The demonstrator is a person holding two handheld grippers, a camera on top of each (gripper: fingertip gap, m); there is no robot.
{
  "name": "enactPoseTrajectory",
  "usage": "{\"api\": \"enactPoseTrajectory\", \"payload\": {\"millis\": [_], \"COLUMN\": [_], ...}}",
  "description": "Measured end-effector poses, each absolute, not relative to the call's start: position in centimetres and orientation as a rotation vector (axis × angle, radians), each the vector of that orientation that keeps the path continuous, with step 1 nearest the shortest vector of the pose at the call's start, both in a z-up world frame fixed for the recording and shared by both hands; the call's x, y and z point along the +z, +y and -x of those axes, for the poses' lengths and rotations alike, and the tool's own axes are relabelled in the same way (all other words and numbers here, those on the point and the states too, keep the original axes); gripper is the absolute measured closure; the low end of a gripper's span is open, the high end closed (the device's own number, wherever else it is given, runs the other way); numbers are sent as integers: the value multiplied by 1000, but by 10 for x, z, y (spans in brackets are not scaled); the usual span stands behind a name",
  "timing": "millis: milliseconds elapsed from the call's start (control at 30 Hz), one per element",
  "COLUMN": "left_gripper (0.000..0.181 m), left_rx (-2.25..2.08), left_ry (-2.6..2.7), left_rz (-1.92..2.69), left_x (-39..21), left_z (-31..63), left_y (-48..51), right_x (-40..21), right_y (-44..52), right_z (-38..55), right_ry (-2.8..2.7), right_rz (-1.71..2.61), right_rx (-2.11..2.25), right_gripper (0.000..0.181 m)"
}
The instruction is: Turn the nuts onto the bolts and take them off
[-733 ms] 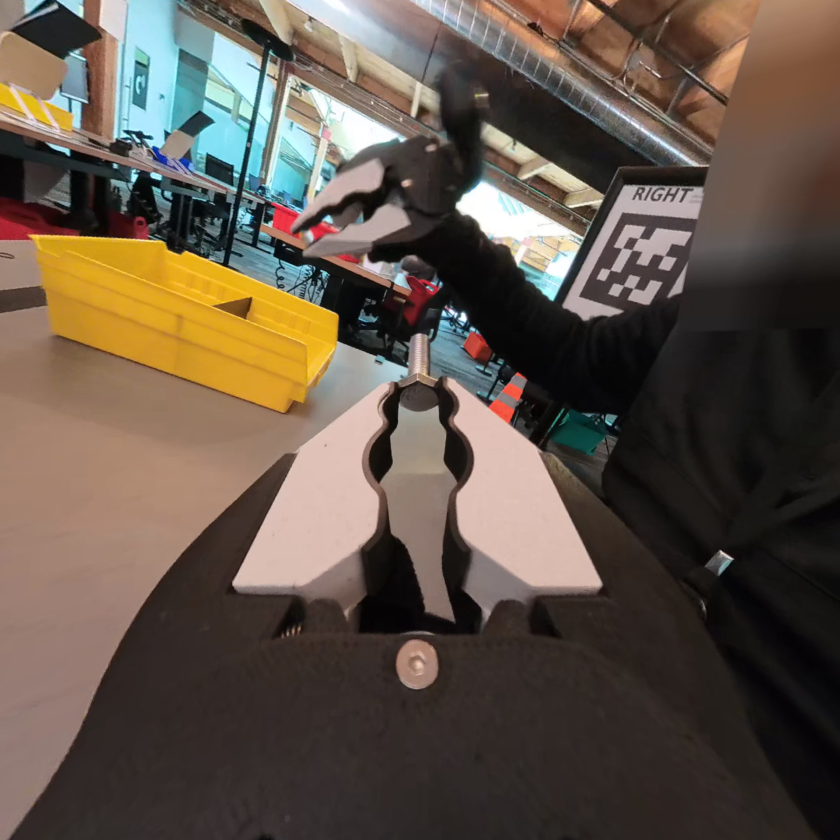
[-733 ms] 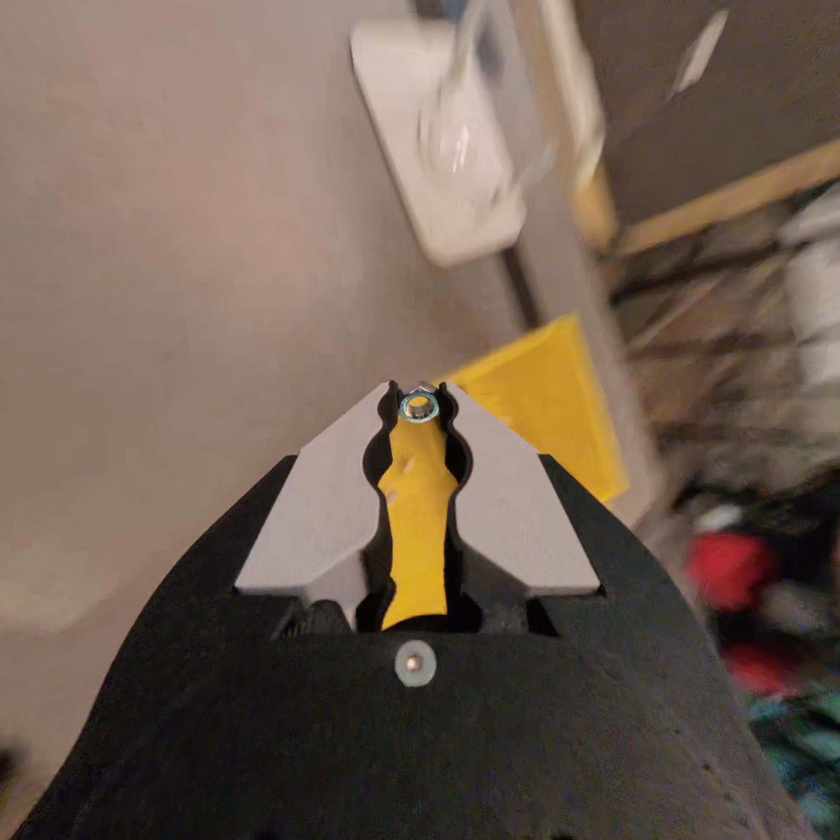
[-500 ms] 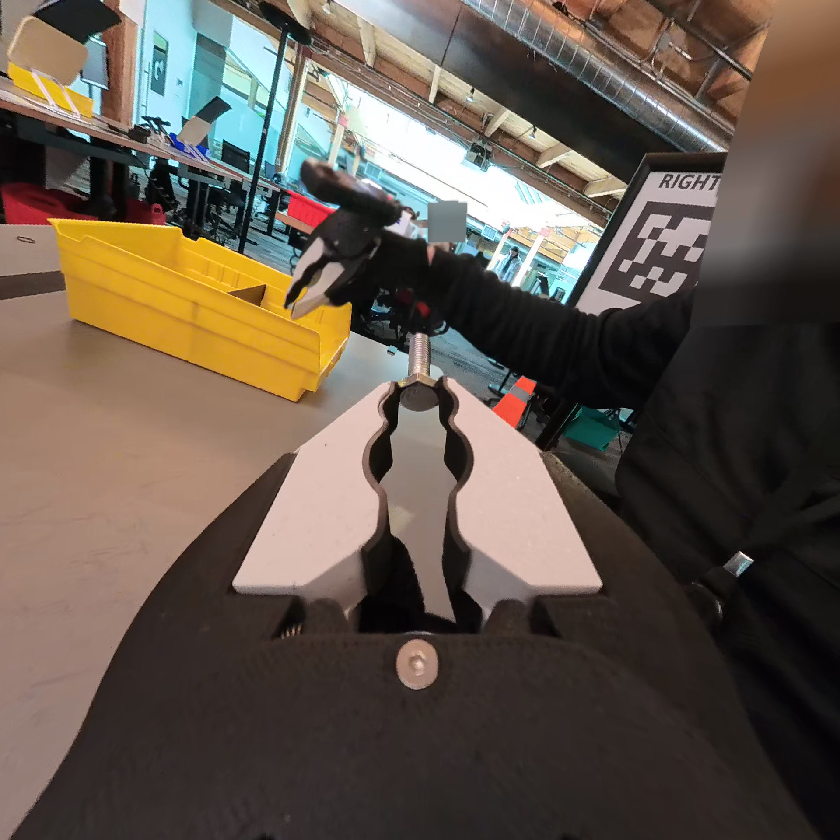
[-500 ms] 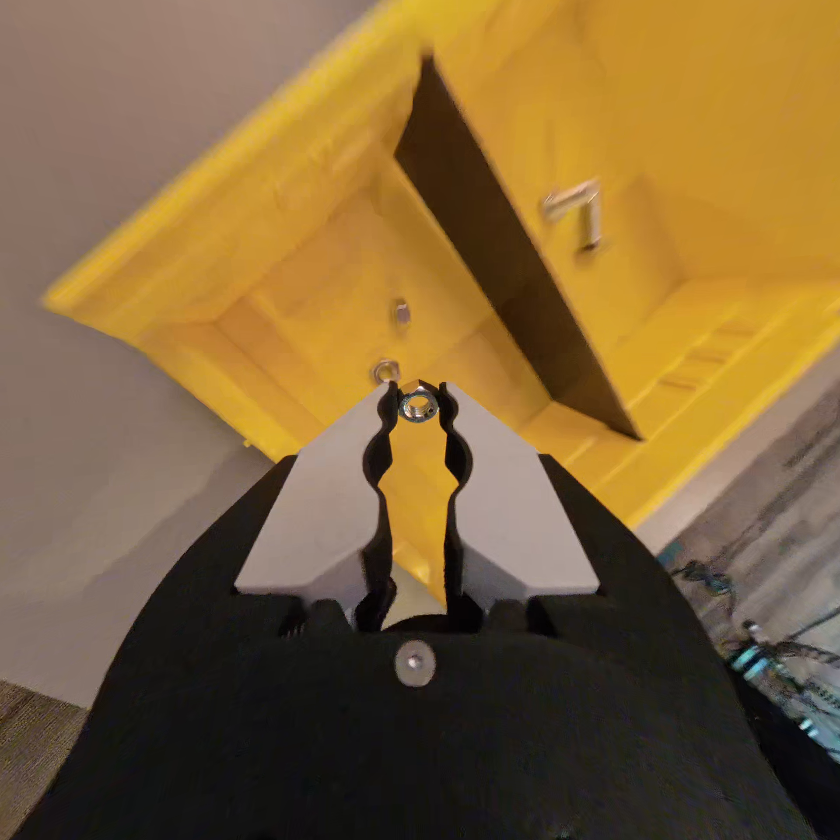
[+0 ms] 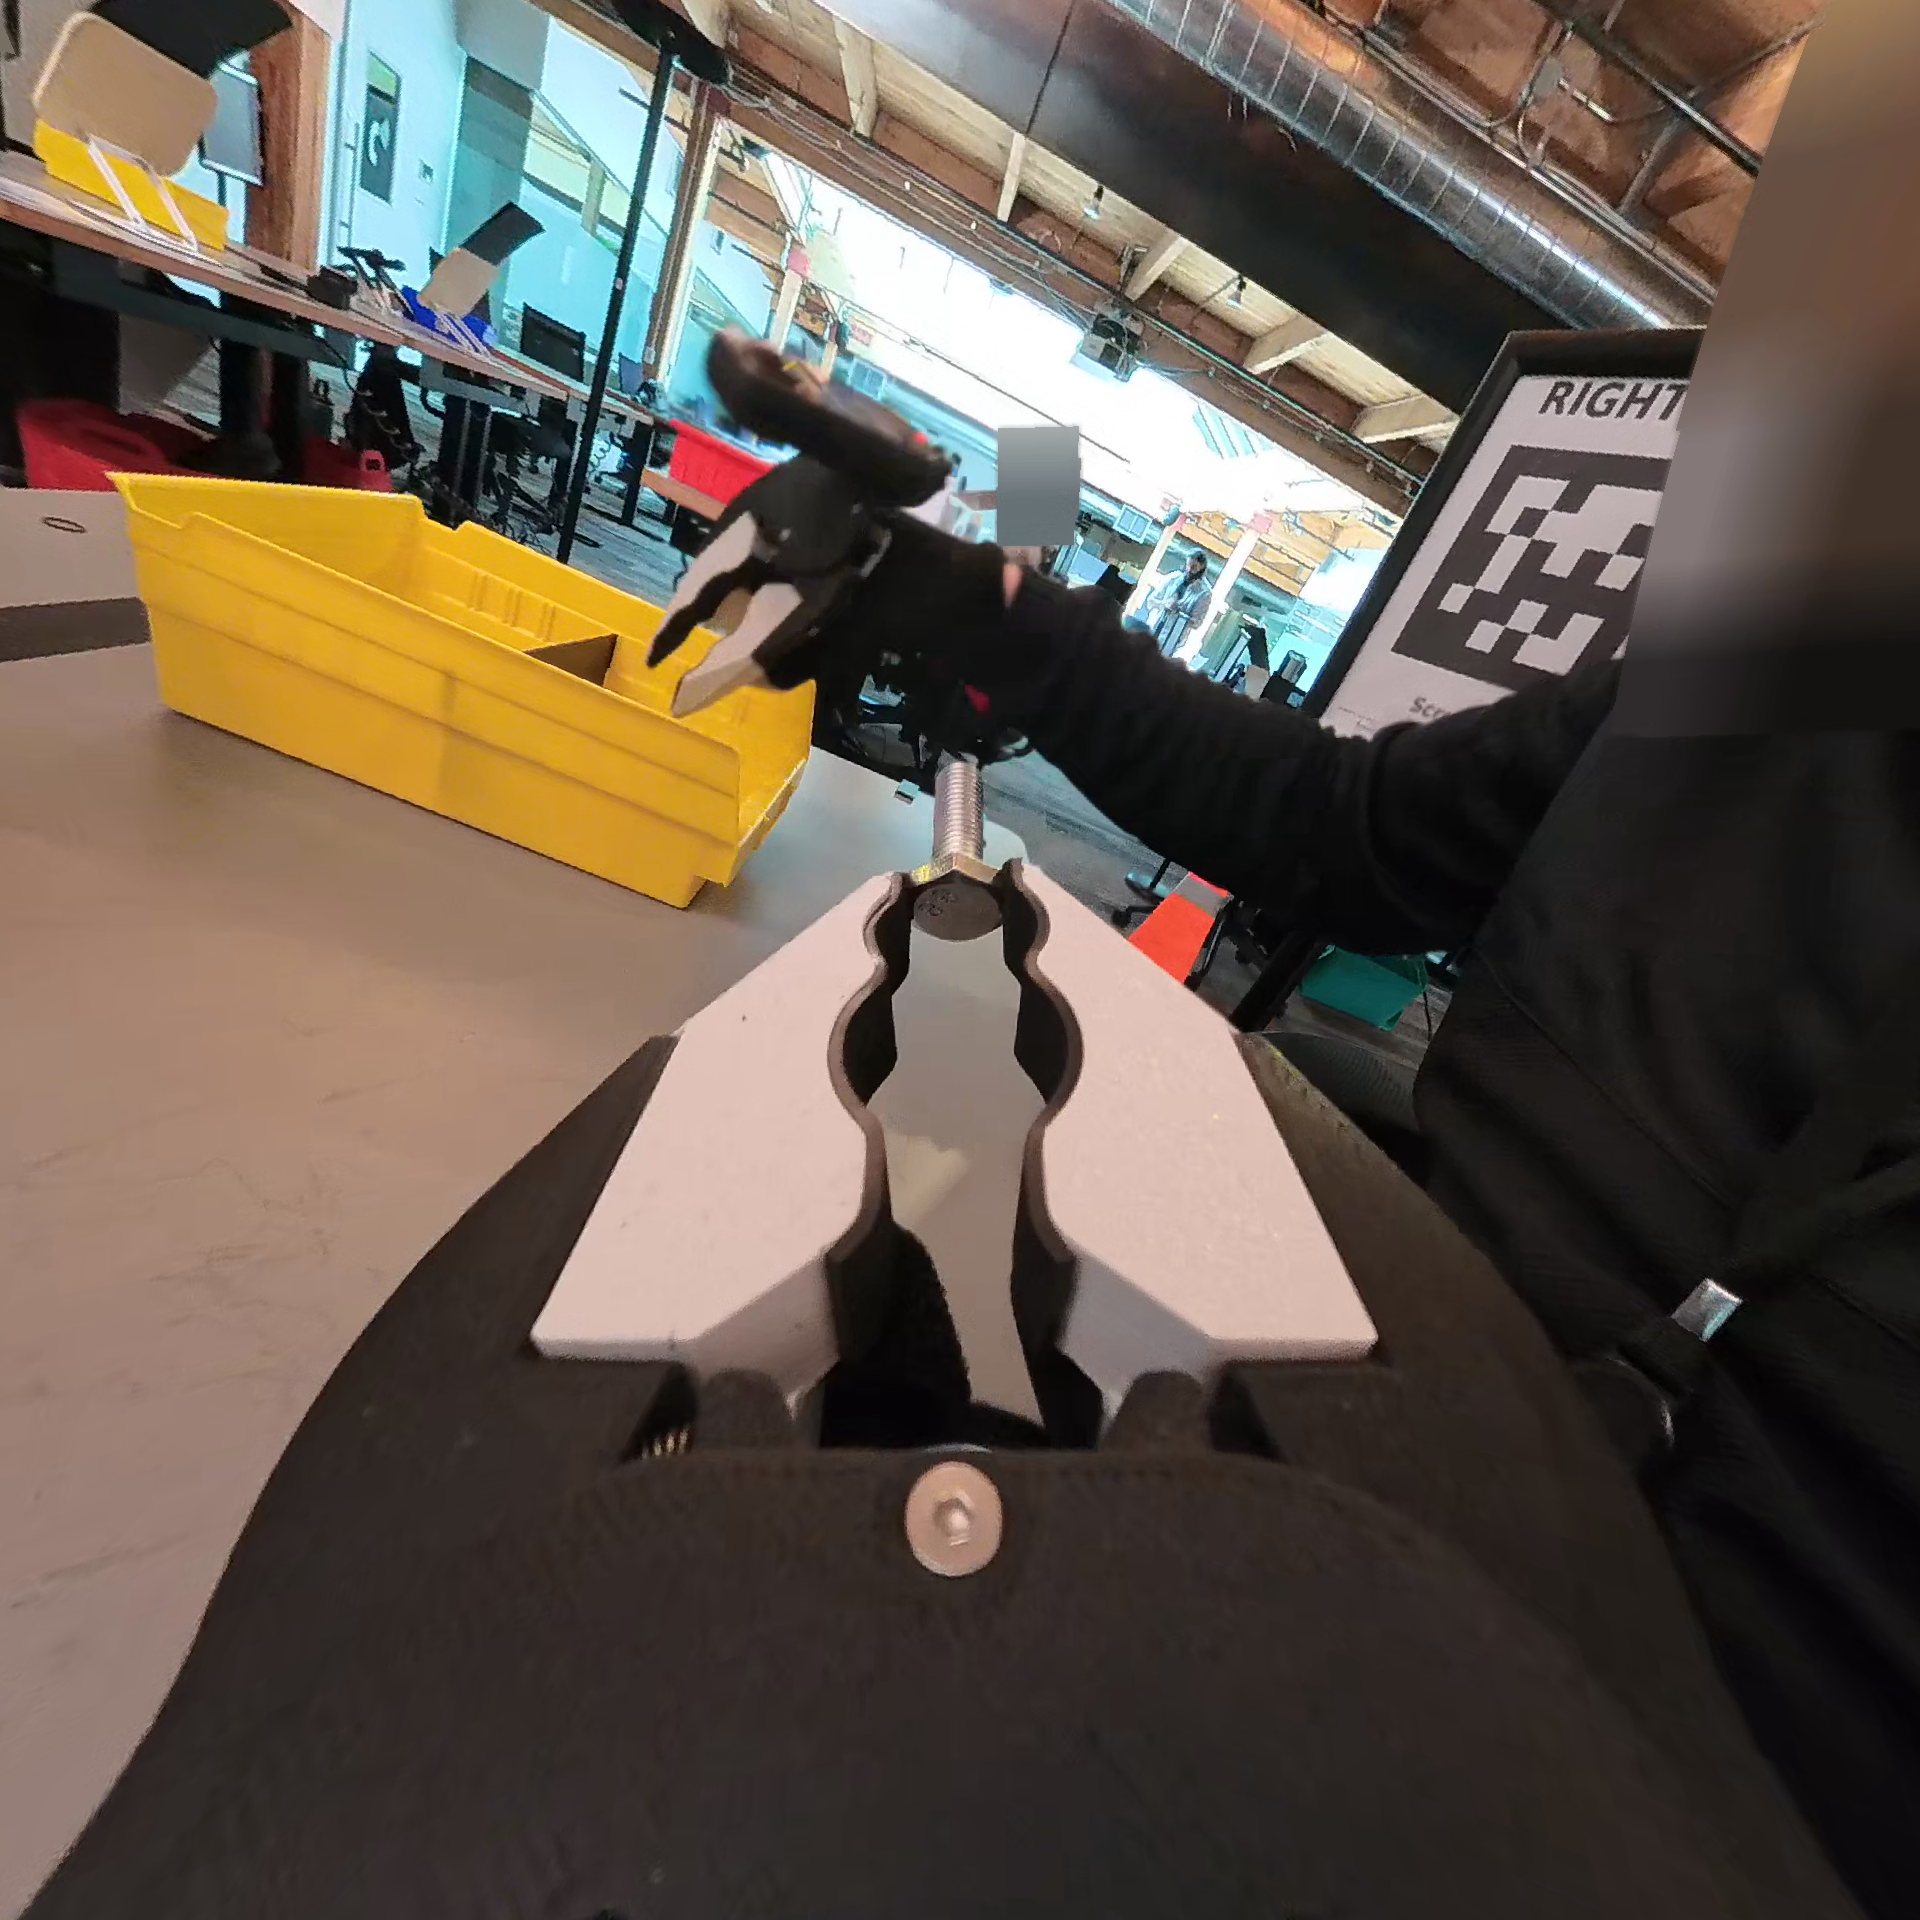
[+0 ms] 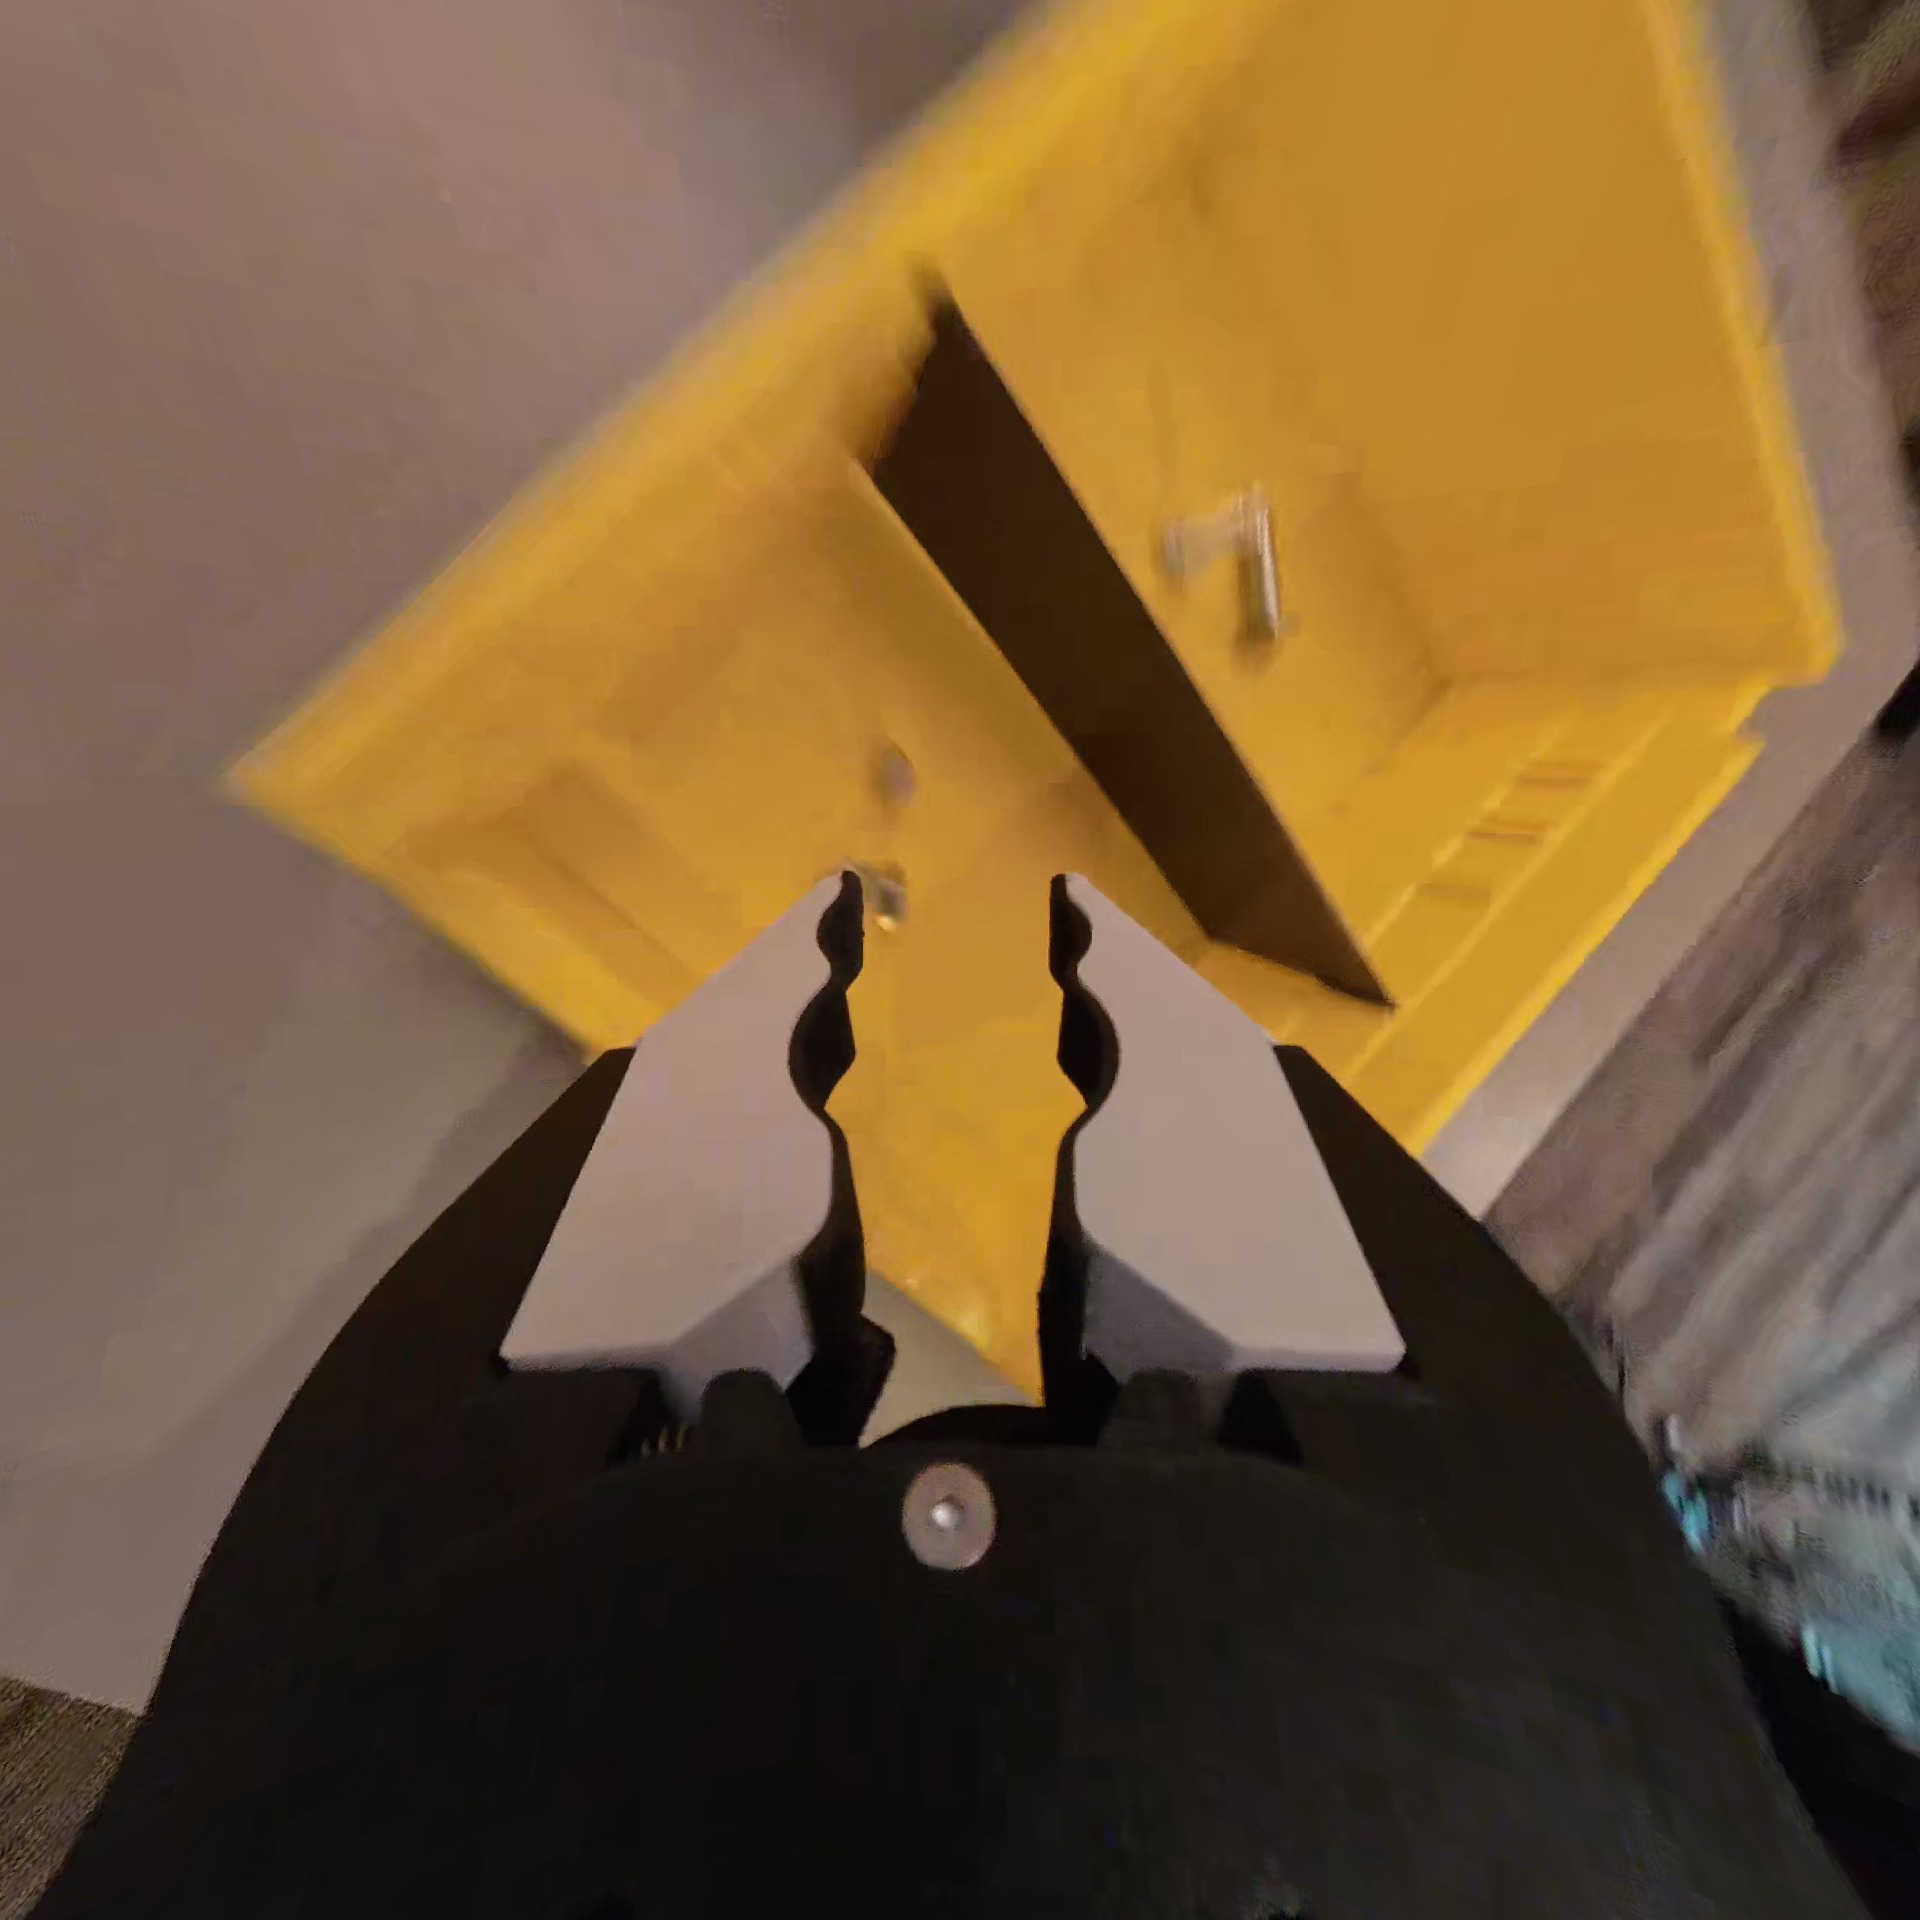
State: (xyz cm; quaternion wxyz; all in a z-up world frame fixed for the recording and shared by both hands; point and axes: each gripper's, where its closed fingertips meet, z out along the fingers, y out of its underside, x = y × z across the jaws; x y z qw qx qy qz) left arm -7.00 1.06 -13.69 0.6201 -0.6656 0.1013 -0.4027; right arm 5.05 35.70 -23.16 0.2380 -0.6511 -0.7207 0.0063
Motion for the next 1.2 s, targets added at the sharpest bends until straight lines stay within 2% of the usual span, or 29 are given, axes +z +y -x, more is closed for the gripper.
{"api": "enactPoseTrajectory", "payload": {"millis": [33,167,267,433,500,600,867,967,1033,1133,1200], "left_gripper": [166,166,166,166,166,166,165,149,157,181,181], "left_rx": [-936,-998,-1047,-1086,-1091,-1106,-1089,-1008,-956,-888,-849], "left_ry": [232,221,194,189,206,216,198,162,177,181,170], "left_rz": [1520,1440,1364,1279,1273,1252,1206,1259,1282,1309,1322], "left_x": [-135,-124,-113,-98,-95,-91,-81,-81,-81,-79,-79], "left_z": [69,66,65,60,57,54,52,62,69,80,89], "left_y": [10,9,6,-2,-3,-6,-5,2,0,-1,-1], "right_x": [-211,-129,-99,-85,-84,-85,-73,-63,-60,-67,-79], "right_y": [333,178,81,11,1,-6,-7,18,58,156,231], "right_z": [-38,18,33,53,59,65,60,56,55,51,41], "right_ry": [-1979,-1988,-1986,-1854,-1807,-1766,-1677,-1659,-1647,-1611,-1571], "right_rz": [1693,1239,1008,942,973,987,973,985,1045,1193,1341], "right_rx": [115,810,1152,1545,1656,1696,1770,1678,1521,1146,932], "right_gripper": [149,150,150,153,160,172,174,174,174,173,174]}}
